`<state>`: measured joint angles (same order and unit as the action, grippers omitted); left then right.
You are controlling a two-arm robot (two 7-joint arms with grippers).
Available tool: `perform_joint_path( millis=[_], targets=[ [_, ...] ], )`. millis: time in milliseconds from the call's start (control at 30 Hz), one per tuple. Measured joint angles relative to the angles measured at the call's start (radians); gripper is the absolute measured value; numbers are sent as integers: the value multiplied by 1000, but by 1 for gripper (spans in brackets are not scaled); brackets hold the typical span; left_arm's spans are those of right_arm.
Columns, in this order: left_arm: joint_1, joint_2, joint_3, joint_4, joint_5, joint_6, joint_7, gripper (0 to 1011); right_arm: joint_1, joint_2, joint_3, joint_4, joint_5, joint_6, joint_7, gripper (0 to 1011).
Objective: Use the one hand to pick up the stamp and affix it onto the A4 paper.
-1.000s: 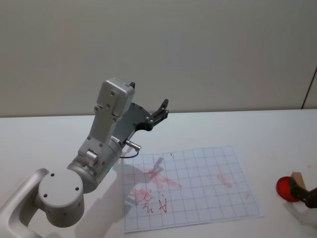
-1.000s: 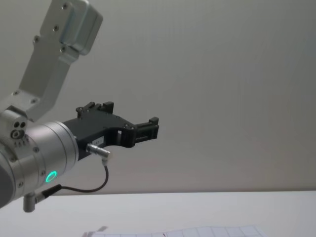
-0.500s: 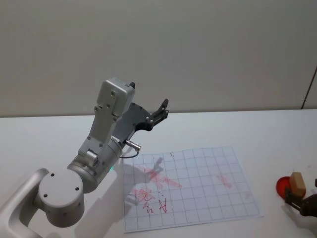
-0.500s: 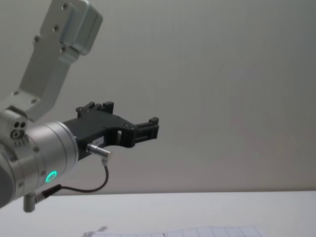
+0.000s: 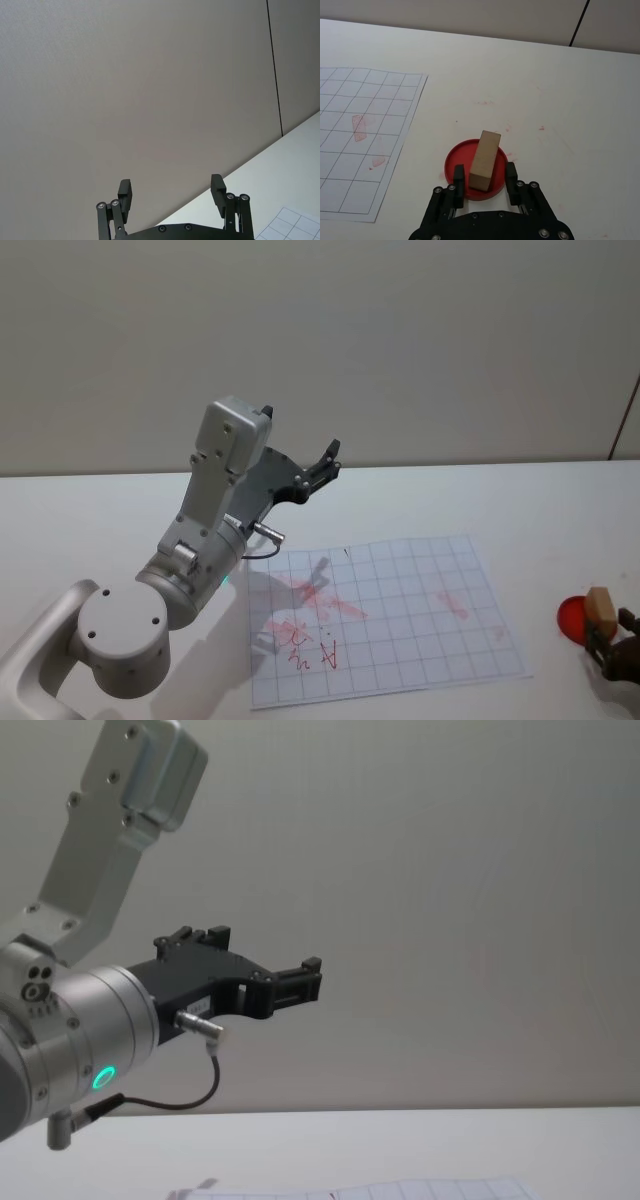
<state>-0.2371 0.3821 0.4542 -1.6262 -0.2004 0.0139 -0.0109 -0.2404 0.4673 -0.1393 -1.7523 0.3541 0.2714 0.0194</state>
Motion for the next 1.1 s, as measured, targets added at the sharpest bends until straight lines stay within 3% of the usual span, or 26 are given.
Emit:
perform_joint_path(
  millis=[333, 733, 1100],
  targets=[
    [0, 0, 0, 0, 0, 0, 0, 1001, 1, -2, -1, 3, -2, 2, 2, 218],
    [0, 0, 0, 0, 0, 0, 0, 1001, 3, -3, -2, 3, -11, -3, 10, 214],
    [0, 0, 0, 0, 0, 0, 0, 1001, 24, -1, -9, -19, -49, -61, 90, 214]
  ],
)
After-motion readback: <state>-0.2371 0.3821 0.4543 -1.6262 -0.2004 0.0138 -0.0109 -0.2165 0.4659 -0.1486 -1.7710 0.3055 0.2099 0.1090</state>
